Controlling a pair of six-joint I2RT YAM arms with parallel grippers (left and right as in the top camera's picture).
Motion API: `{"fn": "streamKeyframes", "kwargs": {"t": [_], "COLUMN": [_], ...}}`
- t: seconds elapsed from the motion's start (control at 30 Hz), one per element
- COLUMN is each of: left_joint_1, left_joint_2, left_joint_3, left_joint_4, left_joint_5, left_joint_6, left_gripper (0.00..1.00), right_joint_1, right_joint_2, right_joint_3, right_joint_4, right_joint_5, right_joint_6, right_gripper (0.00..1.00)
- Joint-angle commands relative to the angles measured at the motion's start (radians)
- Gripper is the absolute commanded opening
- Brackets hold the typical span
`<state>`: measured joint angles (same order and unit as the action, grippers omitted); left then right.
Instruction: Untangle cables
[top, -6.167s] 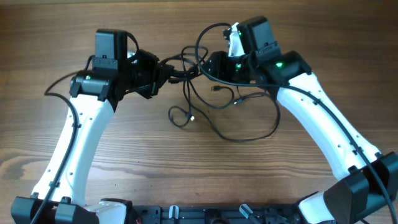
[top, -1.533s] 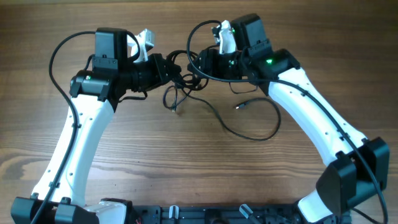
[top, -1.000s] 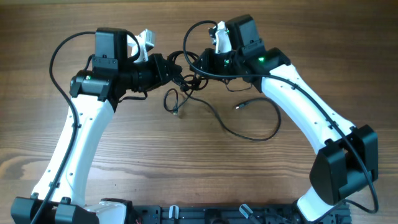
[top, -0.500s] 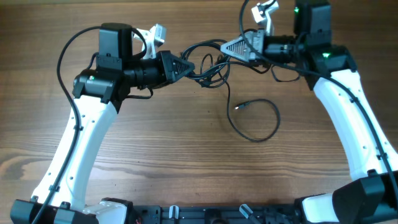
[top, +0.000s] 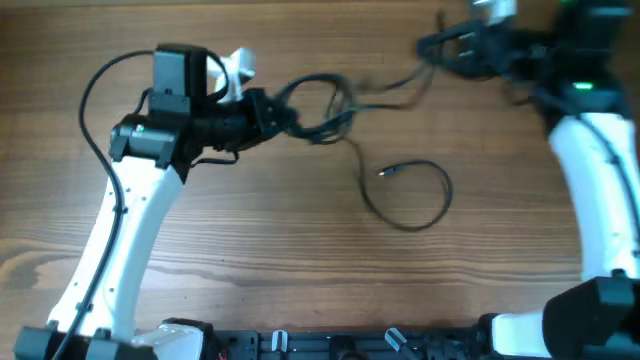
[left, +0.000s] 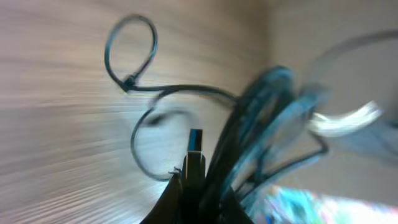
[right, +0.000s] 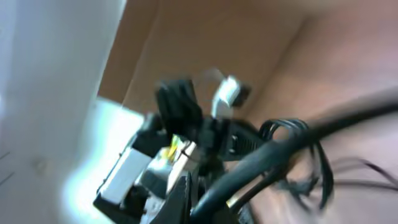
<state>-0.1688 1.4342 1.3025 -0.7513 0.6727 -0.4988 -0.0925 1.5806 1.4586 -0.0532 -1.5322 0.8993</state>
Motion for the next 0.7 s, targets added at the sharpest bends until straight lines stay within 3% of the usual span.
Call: {"fn": "streamKeyframes", "kwargs": {"t": [0.0,0.1,0.23,0.27,0.5,0.67], "left_joint_1": [0.013,0.013,0.013,0.013,0.014,0.014], "left_joint_2": [0.014,0.014,0.014,0.014,0.013,0.013], "left_joint_3": [-0.019,-0.019,-0.019,-0.019,-0.019,-0.019], "left_joint_4": [-0.013,-0.005,-0.002,-0.003,0.045,0.231], "left_joint_5": [-0.155,-0.155,-0.155,-0.155,-0.159,-0.069], "left_joint_6": [0.034,0.043,0.063,0.087,0.156,0.151], "left_gripper": [0.04,0.04,0.04,0.04,0.04,0.04], "right_joint_1": [-0.052,-0.016,0.031,0.032,0.032,0.032], "right_joint_2": [-0.033,-0.030,-0.029,-0.029,-0.029,-0.029], "right_joint_3": [0.025,0.020,0.020,0.020,0.020,0.020], "right_joint_4": [0.014,-0.105,-0.344,-0.435,-0.790,-0.952], "right_joint_5": [-0.025,0.034,0.243,0.381,1.171,1.307], "right_joint_6": [-0.015,-0.118,-0.286,-0.335,-0.417,-0.497], "right_gripper": [0.06,0.19,0.22,0.25,0.26,0.26]}}
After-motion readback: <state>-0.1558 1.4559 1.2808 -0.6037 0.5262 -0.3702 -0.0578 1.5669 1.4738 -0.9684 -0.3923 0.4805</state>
